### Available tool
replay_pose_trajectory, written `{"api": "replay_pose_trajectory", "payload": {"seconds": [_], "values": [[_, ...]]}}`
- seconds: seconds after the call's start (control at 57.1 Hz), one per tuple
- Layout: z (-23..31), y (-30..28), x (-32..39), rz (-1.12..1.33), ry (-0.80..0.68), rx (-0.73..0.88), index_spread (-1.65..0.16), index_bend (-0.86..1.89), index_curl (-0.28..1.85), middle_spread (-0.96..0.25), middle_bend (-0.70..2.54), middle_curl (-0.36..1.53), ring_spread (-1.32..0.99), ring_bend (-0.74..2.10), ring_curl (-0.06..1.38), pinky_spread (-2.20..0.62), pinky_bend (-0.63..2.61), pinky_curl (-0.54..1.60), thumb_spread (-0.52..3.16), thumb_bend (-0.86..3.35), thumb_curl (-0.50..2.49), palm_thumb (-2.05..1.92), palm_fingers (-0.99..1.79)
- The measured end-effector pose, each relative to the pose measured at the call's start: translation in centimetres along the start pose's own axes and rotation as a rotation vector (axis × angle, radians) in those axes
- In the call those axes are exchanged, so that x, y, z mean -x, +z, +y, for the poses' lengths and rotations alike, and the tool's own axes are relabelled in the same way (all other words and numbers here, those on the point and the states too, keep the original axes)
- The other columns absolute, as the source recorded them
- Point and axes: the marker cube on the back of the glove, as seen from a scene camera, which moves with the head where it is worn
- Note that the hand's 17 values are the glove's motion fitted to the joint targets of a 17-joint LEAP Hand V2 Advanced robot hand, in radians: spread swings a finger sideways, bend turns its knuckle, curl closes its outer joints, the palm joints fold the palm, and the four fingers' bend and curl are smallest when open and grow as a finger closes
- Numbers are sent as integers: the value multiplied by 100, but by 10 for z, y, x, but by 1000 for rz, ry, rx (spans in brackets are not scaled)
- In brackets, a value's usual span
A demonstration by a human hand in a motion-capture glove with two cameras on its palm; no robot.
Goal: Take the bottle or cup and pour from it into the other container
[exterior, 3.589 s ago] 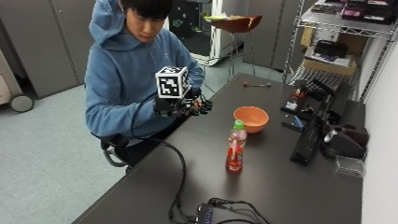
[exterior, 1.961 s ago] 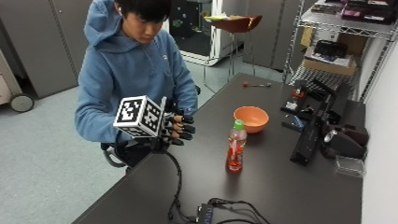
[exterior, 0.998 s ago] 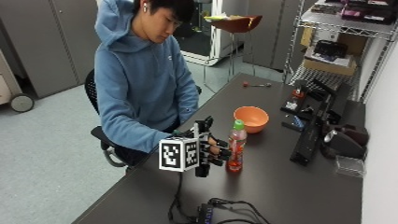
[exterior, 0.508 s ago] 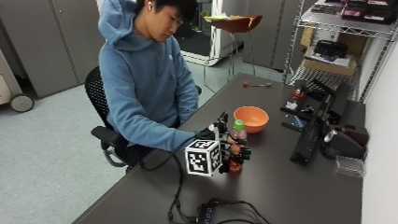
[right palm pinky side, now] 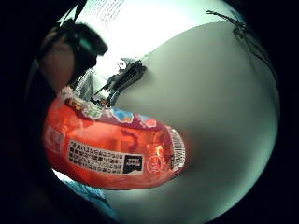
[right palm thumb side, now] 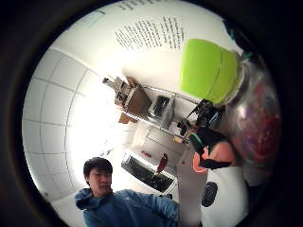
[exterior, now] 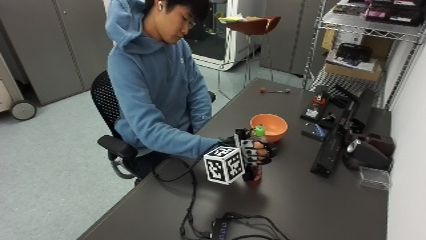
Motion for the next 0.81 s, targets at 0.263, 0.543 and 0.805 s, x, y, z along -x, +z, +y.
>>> {"api": "replay_pose_trajectory", "payload": {"seconds": [0.263,0.543,0.805], "values": [[-2,14,4,-13,12,-14,-13,13,30,1,37,38,-8,61,38,6,39,35,62,2,50,110,97],[0,32,22,94,-6,118,-12,14,32,-4,34,45,-15,59,43,-5,36,36,28,-3,60,115,106],[-11,48,58,301,-81,364,-12,14,35,-5,33,49,-16,56,46,-8,35,38,17,-3,65,114,110]]}}
